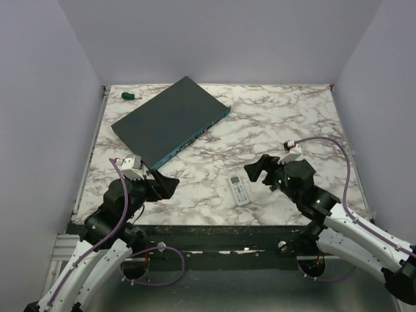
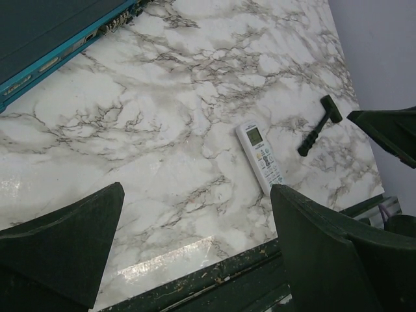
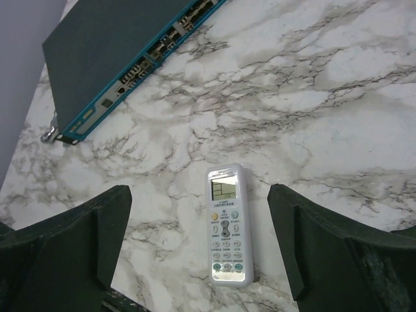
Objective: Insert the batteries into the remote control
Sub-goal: Reset both arms
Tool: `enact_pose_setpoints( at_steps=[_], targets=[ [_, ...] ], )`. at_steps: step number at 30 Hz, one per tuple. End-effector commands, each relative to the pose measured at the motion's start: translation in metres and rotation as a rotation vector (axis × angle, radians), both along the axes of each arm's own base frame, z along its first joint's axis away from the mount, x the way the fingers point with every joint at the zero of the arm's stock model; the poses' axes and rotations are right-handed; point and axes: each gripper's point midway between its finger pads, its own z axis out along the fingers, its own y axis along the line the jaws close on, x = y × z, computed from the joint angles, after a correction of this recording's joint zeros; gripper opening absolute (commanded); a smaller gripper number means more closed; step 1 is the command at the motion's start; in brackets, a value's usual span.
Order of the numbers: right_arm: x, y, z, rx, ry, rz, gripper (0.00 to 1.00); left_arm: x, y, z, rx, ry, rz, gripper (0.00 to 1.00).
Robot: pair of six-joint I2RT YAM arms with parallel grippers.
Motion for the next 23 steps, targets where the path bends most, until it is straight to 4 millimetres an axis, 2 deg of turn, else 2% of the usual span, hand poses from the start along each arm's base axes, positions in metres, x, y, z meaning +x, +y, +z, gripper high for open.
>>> enact_pose_setpoints(
  at_steps=[1, 5, 12, 14, 23],
  targets=[
    [-0.012, 0.009, -0.005, 0.061, -0.029, 0.087, 0.95, 0.002, 0.004, 0.007, 0.001, -0.053, 0.013, 0.99],
    [-0.013, 0.001, 0.003, 0.129, -0.122, 0.059, 0.98, 0.001, 0.008, 0.012, 0.009, -0.073, 0.023, 0.99],
    [-0.018, -0.009, 0.031, 0.161, -0.328, 0.081, 1.00, 0.007, 0.014, 0.020, 0.032, -0.095, 0.057, 0.99],
    [-0.021, -0.007, 0.031, 0.143, -0.378, 0.114, 1.00, 0.009, 0.013, 0.020, 0.028, -0.091, 0.060, 0.99],
    [-0.029, -0.004, 0.025, 0.119, -0.391, 0.169, 1.00, 0.017, 0.013, 0.017, 0.039, -0.068, 0.089, 0.99]
  ],
)
